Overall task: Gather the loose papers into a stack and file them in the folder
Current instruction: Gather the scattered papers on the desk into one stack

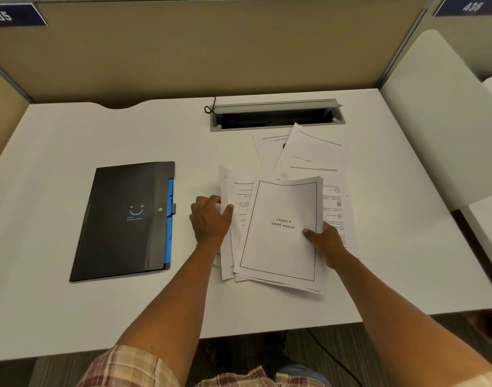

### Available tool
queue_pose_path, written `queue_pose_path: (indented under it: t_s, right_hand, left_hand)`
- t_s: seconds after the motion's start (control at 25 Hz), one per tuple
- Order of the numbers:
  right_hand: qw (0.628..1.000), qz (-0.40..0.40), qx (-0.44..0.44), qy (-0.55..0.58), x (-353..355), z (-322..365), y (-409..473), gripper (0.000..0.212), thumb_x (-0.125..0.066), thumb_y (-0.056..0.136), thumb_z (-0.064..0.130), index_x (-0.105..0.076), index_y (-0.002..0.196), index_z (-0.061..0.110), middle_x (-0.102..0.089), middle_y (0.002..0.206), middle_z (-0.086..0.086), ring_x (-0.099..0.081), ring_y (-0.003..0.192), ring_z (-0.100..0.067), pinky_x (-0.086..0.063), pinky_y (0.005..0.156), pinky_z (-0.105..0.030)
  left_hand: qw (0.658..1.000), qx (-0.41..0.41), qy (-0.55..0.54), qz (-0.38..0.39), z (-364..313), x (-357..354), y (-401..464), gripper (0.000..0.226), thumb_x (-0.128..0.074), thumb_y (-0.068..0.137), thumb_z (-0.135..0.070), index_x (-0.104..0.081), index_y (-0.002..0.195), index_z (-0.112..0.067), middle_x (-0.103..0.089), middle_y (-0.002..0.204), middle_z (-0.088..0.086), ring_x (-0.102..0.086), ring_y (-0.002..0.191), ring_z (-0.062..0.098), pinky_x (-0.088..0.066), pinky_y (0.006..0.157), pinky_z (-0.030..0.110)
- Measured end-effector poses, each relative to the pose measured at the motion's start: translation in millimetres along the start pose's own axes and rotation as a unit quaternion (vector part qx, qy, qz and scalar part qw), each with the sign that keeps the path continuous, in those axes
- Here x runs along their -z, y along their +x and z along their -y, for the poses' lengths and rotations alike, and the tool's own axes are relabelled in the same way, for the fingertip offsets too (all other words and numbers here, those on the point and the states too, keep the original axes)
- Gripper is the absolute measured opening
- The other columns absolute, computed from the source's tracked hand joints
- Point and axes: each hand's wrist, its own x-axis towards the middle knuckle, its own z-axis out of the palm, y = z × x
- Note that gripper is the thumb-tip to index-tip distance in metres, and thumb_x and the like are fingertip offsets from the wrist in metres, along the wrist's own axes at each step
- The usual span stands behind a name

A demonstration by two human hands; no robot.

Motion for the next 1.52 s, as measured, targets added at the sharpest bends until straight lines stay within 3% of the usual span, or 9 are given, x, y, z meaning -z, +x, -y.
queue_pose_path:
  t_s: [0.12, 0.28, 0.44, 0.68, 0.88, 1.04, 1.16, 1.36, 1.52]
  right_hand:
    - [1.000, -0.001, -0.001, -0.002, 1.7, -0.6, 0.4, 0.033, -0.073, 0.084, 0.019, -0.066, 0.116, 0.011, -0.071, 0.099, -0.006, -0.067, 0.091, -0.029, -0.056, 0.088, -0.044]
    - [1.000, 0.017, -0.007, 0.023, 0.0, 8.3, -2.5, 0.028, -0.074, 0.085, 0.017, -0.064, 0.111, 0.016, -0.070, 0.102, -0.006, -0.066, 0.086, -0.022, -0.054, 0.077, -0.034]
    - [0.999, 0.050, 0.016, 0.000, -8.0, 30.6, -1.0, 0.028, -0.074, 0.085, 0.021, -0.061, 0.109, 0.021, -0.067, 0.094, 0.001, -0.064, 0.084, -0.018, -0.054, 0.073, -0.032]
    - [0.990, 0.110, 0.029, -0.081, -24.9, 45.6, 1.5, 0.026, -0.075, 0.084, 0.028, -0.058, 0.104, 0.024, -0.064, 0.089, 0.009, -0.061, 0.080, -0.009, -0.049, 0.064, -0.026]
    - [0.989, 0.114, 0.047, -0.077, -31.4, 43.4, -1.2, 0.020, -0.065, 0.090, 0.039, -0.062, 0.092, 0.019, -0.067, 0.088, 0.004, -0.063, 0.082, -0.016, -0.050, 0.075, -0.032]
    - [0.999, 0.024, 0.028, 0.006, -27.5, 50.6, -4.7, 0.038, -0.050, 0.097, 0.044, -0.059, 0.091, 0.008, -0.061, 0.086, -0.008, -0.054, 0.066, -0.019, -0.045, 0.059, -0.033]
    - [0.999, -0.001, 0.050, -0.006, -24.1, 56.6, -9.3, 0.056, -0.040, 0.098, 0.057, -0.061, 0.100, 0.005, -0.064, 0.094, -0.010, -0.059, 0.078, -0.023, -0.053, 0.073, -0.043]
    - [0.983, 0.127, 0.037, 0.131, -25.9, 73.2, -22.7, 0.073, -0.039, 0.074, 0.085, -0.071, 0.107, 0.029, -0.076, 0.107, -0.003, -0.072, 0.098, -0.024, -0.055, 0.086, -0.042]
    - [0.976, 0.148, 0.071, 0.144, -32.6, 91.6, -27.9, 0.066, -0.056, 0.070, 0.081, -0.073, 0.103, 0.027, -0.076, 0.107, -0.003, -0.073, 0.098, -0.024, -0.058, 0.084, -0.042]
  left_hand:
    - [0.998, -0.023, -0.042, 0.049, -1.1, -5.2, -0.9, 0.046, -0.065, 0.085, -0.047, -0.062, 0.116, -0.013, -0.064, 0.113, 0.008, -0.060, 0.103, 0.027, -0.051, 0.084, 0.036]
    - [0.916, 0.160, -0.320, 0.184, 5.7, -8.2, 2.4, 0.048, -0.075, 0.083, -0.028, -0.061, 0.125, -0.010, -0.067, 0.121, 0.010, -0.064, 0.105, 0.027, -0.053, 0.087, 0.035]
    - [0.879, 0.225, -0.338, 0.249, 16.2, -9.7, 4.2, 0.060, -0.073, 0.083, -0.040, -0.052, 0.129, -0.007, -0.061, 0.123, 0.006, -0.058, 0.111, 0.026, -0.047, 0.099, 0.040]
    - [0.844, 0.206, -0.381, 0.316, 16.0, -7.2, 4.2, 0.055, -0.085, 0.073, -0.027, -0.062, 0.119, -0.009, -0.069, 0.117, 0.010, -0.068, 0.090, 0.014, -0.052, 0.066, 0.021]
    - [0.835, 0.206, -0.397, 0.321, 18.5, -5.0, 3.7, 0.053, -0.083, 0.075, -0.014, -0.061, 0.123, -0.006, -0.069, 0.117, 0.013, -0.068, 0.101, 0.025, -0.056, 0.081, 0.034]
    - [0.819, 0.207, -0.419, 0.334, 27.2, 14.0, 10.8, 0.043, -0.081, 0.076, -0.016, -0.061, 0.115, -0.012, -0.071, 0.107, 0.007, -0.066, 0.099, 0.021, -0.054, 0.085, 0.032]
    - [0.796, 0.194, -0.458, 0.346, 32.5, 27.5, 15.8, 0.040, -0.079, 0.077, -0.013, -0.068, 0.115, -0.007, -0.074, 0.105, 0.010, -0.068, 0.102, 0.027, -0.053, 0.093, 0.038]
    - [0.786, 0.216, -0.489, 0.310, 28.5, 39.5, 23.3, 0.029, -0.081, 0.073, -0.014, -0.068, 0.099, -0.012, -0.075, 0.096, 0.007, -0.068, 0.098, 0.026, -0.054, 0.076, 0.029]
    - [0.798, 0.196, -0.490, 0.293, 21.4, 40.9, 26.0, 0.040, -0.081, 0.074, -0.024, -0.066, 0.110, -0.016, -0.073, 0.107, 0.006, -0.067, 0.098, 0.023, -0.054, 0.076, 0.029]
